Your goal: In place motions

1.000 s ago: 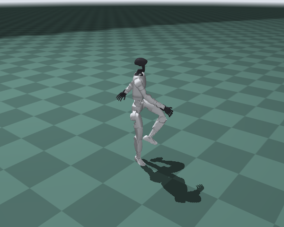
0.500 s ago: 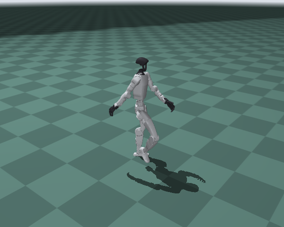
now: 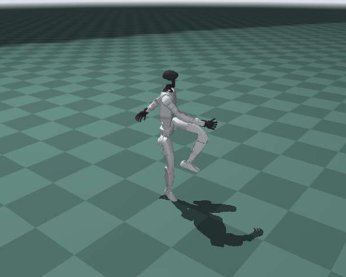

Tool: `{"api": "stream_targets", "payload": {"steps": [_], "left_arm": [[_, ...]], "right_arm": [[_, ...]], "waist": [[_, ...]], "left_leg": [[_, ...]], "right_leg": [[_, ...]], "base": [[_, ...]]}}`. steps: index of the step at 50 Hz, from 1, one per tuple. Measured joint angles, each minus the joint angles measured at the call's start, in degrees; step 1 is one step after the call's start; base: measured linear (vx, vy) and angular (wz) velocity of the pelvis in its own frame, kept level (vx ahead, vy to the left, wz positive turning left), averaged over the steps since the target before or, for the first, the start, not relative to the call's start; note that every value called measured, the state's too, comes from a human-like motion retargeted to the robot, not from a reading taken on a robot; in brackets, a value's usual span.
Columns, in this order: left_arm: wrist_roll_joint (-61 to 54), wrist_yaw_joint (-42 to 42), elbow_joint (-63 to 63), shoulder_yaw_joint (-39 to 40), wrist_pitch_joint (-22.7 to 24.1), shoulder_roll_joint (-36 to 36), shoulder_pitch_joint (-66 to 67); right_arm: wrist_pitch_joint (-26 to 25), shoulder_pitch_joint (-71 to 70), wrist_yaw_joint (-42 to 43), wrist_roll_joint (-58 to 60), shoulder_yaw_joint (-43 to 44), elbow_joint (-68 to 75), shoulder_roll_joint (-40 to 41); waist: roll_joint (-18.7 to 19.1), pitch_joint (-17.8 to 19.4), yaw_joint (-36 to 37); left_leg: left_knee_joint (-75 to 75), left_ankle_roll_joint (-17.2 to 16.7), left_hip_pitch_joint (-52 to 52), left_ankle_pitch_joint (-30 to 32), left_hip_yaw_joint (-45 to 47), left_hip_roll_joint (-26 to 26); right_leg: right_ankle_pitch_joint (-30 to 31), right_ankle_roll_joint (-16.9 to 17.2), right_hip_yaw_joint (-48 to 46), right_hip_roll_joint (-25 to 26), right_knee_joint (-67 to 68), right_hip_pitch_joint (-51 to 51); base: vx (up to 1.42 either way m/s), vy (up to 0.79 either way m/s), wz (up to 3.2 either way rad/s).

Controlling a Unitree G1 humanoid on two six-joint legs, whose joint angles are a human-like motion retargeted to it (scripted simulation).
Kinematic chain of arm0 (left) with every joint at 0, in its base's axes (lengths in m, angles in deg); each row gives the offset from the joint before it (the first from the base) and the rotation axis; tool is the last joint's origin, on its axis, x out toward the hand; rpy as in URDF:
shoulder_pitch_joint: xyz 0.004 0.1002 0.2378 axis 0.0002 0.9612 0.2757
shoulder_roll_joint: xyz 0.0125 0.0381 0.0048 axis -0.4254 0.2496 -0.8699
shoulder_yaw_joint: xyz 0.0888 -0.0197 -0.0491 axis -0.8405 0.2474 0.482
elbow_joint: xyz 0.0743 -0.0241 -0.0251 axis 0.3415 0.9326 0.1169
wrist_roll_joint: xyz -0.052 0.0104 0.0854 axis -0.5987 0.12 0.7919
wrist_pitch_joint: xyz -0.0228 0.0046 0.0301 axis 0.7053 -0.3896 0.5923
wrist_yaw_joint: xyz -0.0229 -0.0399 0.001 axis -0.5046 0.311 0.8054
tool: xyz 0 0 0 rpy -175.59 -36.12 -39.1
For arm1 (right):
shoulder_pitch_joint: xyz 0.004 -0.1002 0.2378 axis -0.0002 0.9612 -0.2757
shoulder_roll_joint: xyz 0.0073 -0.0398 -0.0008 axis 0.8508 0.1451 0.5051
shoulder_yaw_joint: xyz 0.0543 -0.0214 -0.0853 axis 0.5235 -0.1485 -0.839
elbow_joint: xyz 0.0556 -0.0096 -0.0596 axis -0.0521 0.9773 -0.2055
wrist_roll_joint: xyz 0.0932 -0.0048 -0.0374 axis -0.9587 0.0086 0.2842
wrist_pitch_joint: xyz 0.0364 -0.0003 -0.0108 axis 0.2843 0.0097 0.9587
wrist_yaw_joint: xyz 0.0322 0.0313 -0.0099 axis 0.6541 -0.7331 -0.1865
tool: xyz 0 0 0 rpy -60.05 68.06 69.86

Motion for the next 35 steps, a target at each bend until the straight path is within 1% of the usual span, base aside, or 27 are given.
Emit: {"api": "stream_targets", "payload": {"steps": [2,3,5,6,8,10,11,12,13,14,15,16,17,18,19,20,22,23,24,25,27,28,29,30,32,33,35], "left_arm": [[-2.3,-2.2,0.0,-0.5,-1.9,-1.4,1.2],[-2.4,-3.6,0.0,-1.7,-2.1,-1.9,0.1],[-1.1,-4.4,0.1,-5.3,-1.1,-2.4,-4.4],[-0.9,-3.7,0.1,-7.5,0.1,-2.0,-6.9],[-1.4,-4.0,0.1,-12.2,2.9,-0.5,-12.0],[-3.6,-9.2,0.1,-17.4,5.7,2.7,-17.3],[-4.6,-14.2,0.1,-19.9,6.3,4.9,-20.4],[-5.4,-18.9,0.1,-22.5,6.6,7.4,-23.7],[-5.6,-23.2,0.1,-25.2,6.4,10.2,-27.5],[-5.9,-24.5,0.1,-27.6,6.4,13.3,-31.9],[-6.3,-24.2,0.1,-29.8,6.6,16.6,-36.6],[-7.9,-21.6,-0.5,-31.9,7.5,19.4,-43.7],[-9.3,-18.7,-1.8,-34.0,8.3,21.6,-50.6],[-10.5,-15.2,-4.8,-36.2,9.1,23.0,-57.6],[-10.4,-10.9,-8.8,-37.6,9.9,23.1,-64.0],[-9.7,-6.1,-13.2,-38.6,10.6,22.6,-70.3],[-3.4,0.3,-22.3,-34.9,11.6,21.3,-78.1],[-3.5,0.8,-26.2,-34.2,12.3,20.9,-79.9],[-4.8,0.7,-28.1,-33.3,13.3,21.6,-81.1],[-6.8,0.3,-29.1,-32.2,14.2,22.7,-82.0],[-7.2,6.5,-29.4,-29.1,13.4,26.3,-82.5],[-6.3,9.4,-30.3,-28.7,12.7,27.1,-82.4],[-5.9,10.9,-31.0,-29.1,12.6,26.7,-81.9],[-5.8,11.5,-31.7,-29.7,12.8,25.6,-81.2],[-6.9,9.6,-30.1,-29.9,12.6,25.1,-77.0],[-7.3,8.3,-28.2,-29.8,12.4,25.5,-74.0],[-7.9,5.9,-23.5,-29.2,11.7,25.3,-67.5]], "right_arm": [[2.0,0.3,0.2,3.5,-1.3,-2.2,0.1],[2.2,0.7,0.4,5.4,-1.5,-2.8,0.2],[2.5,3.5,1.1,7.3,-1.8,-3.3,0.6],[2.8,6.3,1.6,7.4,-2.0,-2.7,1.3],[2.8,13.0,2.2,8.0,-2.4,-0.3,2.8],[2.6,22.0,2.1,10.9,-1.6,3.8,4.4],[2.2,27.4,2.2,13.4,-0.5,6.4,5.2],[1.5,32.8,2.8,15.7,0.6,9.1,5.6],[0.3,38.2,4.3,17.6,1.7,12.1,5.6],[-0.6,42.9,6.9,18.3,3.4,15.6,5.0],[-1.4,47.2,10.0,18.4,5.4,19.3,4.2],[-2.3,49.1,12.5,16.9,8.3,23.1,2.9],[-3.0,50.8,14.7,15.0,11.2,26.8,1.6],[-3.4,52.1,16.5,12.4,14.2,30.5,0.4],[-4.0,52.5,17.6,10.1,16.7,34.9,-1.4],[-4.7,52.6,18.2,8.0,18.9,39.7,-3.5],[-12.9,56.8,18.7,5.3,21.9,39.7,-4.9],[-16.1,59.0,19.8,3.8,23.7,39.7,-5.5],[-17.4,61.7,20.4,1.8,24.9,39.7,-6.0],[-17.8,64.6,20.8,-0.5,25.9,39.7,-6.5],[-14.1,71.3,20.1,-4.5,27.7,39.7,-6.9],[-12.3,73.9,20.2,-5.8,29.1,39.7,-6.7],[-11.4,75.1,21.1,-6.7,29.8,39.7,-6.6],[-10.9,75.7,22.3,-7.4,30.2,39.7,-6.5],[-12.2,75.9,25.9,-8.5,29.0,39.7,-5.9],[-12.8,75.6,26.8,-8.4,28.1,39.7,-5.5],[-13.4,73.3,25.7,-6.9,26.2,39.7,-5.0]], "waist": [[-2.3,-3.1,-1.0],[-2.5,-4.1,-1.8],[-0.2,-5.6,-3.0],[2.1,-6.4,-3.7],[5.5,-8.0,-5.4],[6.6,-9.6,-6.3],[8.8,-10.5,-7.4],[10.8,-11.1,-8.6],[12.7,-11.5,-10.0],[14.9,-11.8,-12.5],[17.1,-12.2,-15.5],[17.3,-11.2,-19.4],[17.3,-9.7,-23.0],[17.1,-7.5,-25.5],[16.4,-4.7,-27.8],[15.5,-1.5,-29.9],[16.8,2.4,-35.7],[17.2,3.4,-38.4],[18.0,3.5,-40.2],[19.2,3.2,-41.7],[20.9,0.0,-42.3],[21.1,-1.4,-41.5],[20.4,-1.8,-40.6],[19.2,-1.7,-39.8],[16.5,-3.0,-36.8],[15.7,-4.3,-34.7],[15.0,-6.6,-30.9]], "left_leg": [[-1.3,-1.1,1.8,1.1,0.4,-0.1],[-2.1,-1.5,3.7,1.7,-0.7,0.1],[-4.3,-3.2,8.2,3.6,-6.7,0.8],[-8.5,-4.9,12.7,5.0,-10.7,-0.7],[-21.5,-8.6,24.9,6.9,-16.8,-5.2],[-42.1,-10.2,41.6,7.7,-18.1,-11.1],[-55.5,-12.5,50.6,12.6,-23.3,-13.9],[-67.7,-13.7,59.2,12.0,-27.2,-16.1],[-77.5,-12.7,67.3,0.4,-28.5,-16.9],[-84.6,-11.4,73.0,-3.9,-24.1,-15.0],[-90.5,-10.0,77.5,-4.5,-16.9,-11.6],[-91.2,-9.8,74.7,-2.9,-25.8,-14.3],[-91.6,-9.5,72.3,-1.4,-32.4,-16.4],[-91.4,-8.9,70.5,-0.2,-34.0,-17.5],[-91.4,-7.7,70.0,0.4,-35.2,-19.4],[-91.5,-6.3,70.0,0.8,-36.1,-21.8],[-91.0,-4.4,70.3,1.0,-39.6,-22.8],[-91.6,-3.9,70.8,1.5,-41.0,-23.3],[-91.9,-4.1,70.5,2.0,-42.0,-22.6],[-92.1,-4.7,69.9,2.4,-42.8,-21.2],[-92.7,-5.4,68.6,2.6,-42.5,-19.8],[-93.1,-5.7,68.1,2.7,-42.2,-19.9],[-93.6,-5.9,68.3,2.6,-41.7,-20.6],[-94.0,-6.1,68.9,2.6,-41.1,-21.5],[-95.5,-6.8,70.4,2.2,-38.5,-22.9],[-96.1,-7.1,70.7,2.0,-36.7,-23.1],[-96.5,-8.1,70.6,0.9,-32.8,-22.7]], "right_leg": [[-0.3,0.5,-0.5,-1.3,0.3,-1.4],[-0.4,0.7,-1.7,-1.0,-0.3,-0.9],[-0.4,1.2,-6.2,2.4,-3.2,3.2],[-0.1,1.8,-8.4,4.9,-5.2,6.5],[0.1,3.2,-11.5,8.0,-7.6,11.5],[-0.4,4.2,-11.7,8.1,-7.0,14.1],[-0.9,3.6,-12.9,10.6,-6.1,15.8],[-1.1,2.7,-14.0,12.8,-4.3,17.0],[-0.6,1.2,-14.9,14.3,-0.6,17.2],[4.1,-0.8,-17.6,13.1,7.2,15.6],[10.8,-3.0,-21.3,10.4,17.0,13.1],[14.9,-3.8,-17.2,3.4,32.3,4.8],[16.7,-4.2,-12.3,-1.5,45.5,-3.7],[14.0,-4.0,-5.9,-2.3,54.8,-12.6],[12.0,-4.2,-1.3,-5.9,63.2,-20.1],[10.3,-4.7,2.5,-10.7,71.1,-27.0],[6.6,-7.5,6.3,-18.4,80.5,-37.9],[4.9,-8.6,8.2,-21.6,83.5,-42.9],[4.1,-9.1,8.5,-21.7,84.5,-46.3],[3.7,-9.3,8.0,-20.4,84.5,-49.0],[3.6,-8.8,6.2,-20.6,82.9,-51.2],[3.3,-9.0,5.8,-21.1,82.2,-51.4],[3.3,-8.9,5.4,-21.5,81.1,-49.9],[3.5,-8.8,5.1,-21.7,79.8,-47.6],[5.8,-7.2,4.1,-19.3,75.0,-39.7],[7.0,-6.6,3.0,-17.0,71.3,-34.9],[9.7,-5.6,-1.0,-10.8,60.6,-23.6]], "base": [[0.25,-0.03,0.69],[0.05,-0.07,0.73],[0.01,0.01,0.62],[0.20,0.15,0.43],[0.42,0.24,0.25],[0.57,0.28,-0.05],[0.63,0.32,0.05],[0.65,0.37,0.26],[0.56,0.35,0.55],[0.44,0.30,0.91],[0.14,0.24,1.47],[-0.13,0.21,1.76],[-0.44,0.19,1.84],[-0.62,0.18,1.60],[-0.79,0.20,1.35],[-0.78,0.24,1.35],[-0.51,0.28,1.43],[-0.13,0.23,1.15],[0.08,0.11,0.80],[0.28,-0.06,0.48],[0.36,-0.15,0.23],[0.16,-0.12,-0.07],[-0.03,-0.07,-0.34],[-0.05,-0.07,-0.68],[0.03,-0.10,-1.06],[0.06,-0.10,-1.33],[0.12,-0.09,-1.43]]}}
